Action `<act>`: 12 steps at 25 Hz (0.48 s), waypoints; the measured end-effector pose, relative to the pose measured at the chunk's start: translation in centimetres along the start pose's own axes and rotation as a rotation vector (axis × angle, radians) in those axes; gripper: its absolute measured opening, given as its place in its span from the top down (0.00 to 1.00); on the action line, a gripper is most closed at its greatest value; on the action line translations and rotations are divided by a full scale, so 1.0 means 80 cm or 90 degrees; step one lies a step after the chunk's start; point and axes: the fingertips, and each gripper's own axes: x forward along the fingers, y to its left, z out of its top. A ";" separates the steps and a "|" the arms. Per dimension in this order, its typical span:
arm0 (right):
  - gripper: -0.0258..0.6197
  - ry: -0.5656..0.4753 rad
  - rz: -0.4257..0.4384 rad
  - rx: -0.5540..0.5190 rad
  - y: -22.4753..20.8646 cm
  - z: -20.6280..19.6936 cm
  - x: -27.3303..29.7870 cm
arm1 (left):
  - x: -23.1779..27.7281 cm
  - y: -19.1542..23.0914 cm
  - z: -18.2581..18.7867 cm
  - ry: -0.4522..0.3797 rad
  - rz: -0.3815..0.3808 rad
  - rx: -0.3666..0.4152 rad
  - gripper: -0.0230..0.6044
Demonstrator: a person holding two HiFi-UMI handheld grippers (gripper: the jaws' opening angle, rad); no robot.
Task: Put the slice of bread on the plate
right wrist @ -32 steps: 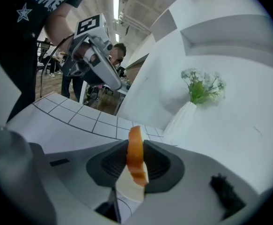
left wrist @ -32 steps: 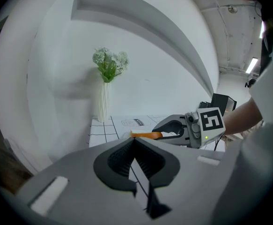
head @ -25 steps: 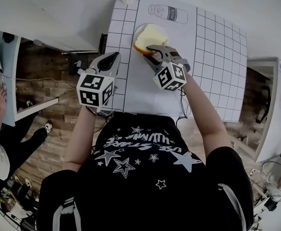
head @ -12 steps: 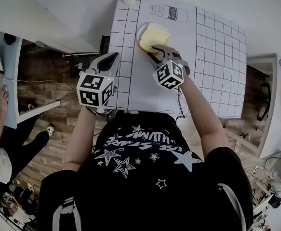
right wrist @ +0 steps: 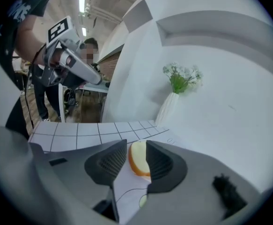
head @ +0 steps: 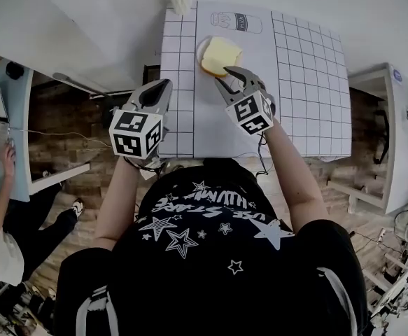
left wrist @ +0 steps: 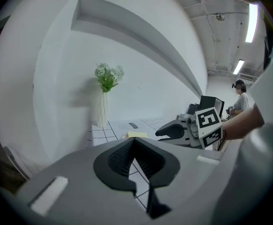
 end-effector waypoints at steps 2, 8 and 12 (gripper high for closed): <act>0.75 -0.003 -0.005 0.024 0.008 0.011 -0.016 | -0.009 -0.004 0.000 -0.008 -0.016 0.007 0.95; 0.83 -0.028 -0.044 0.092 0.052 0.042 -0.073 | -0.043 -0.030 -0.009 -0.020 -0.071 0.032 0.95; 0.85 -0.030 -0.089 0.124 0.082 0.049 -0.117 | -0.060 -0.059 -0.022 -0.019 -0.128 0.055 0.95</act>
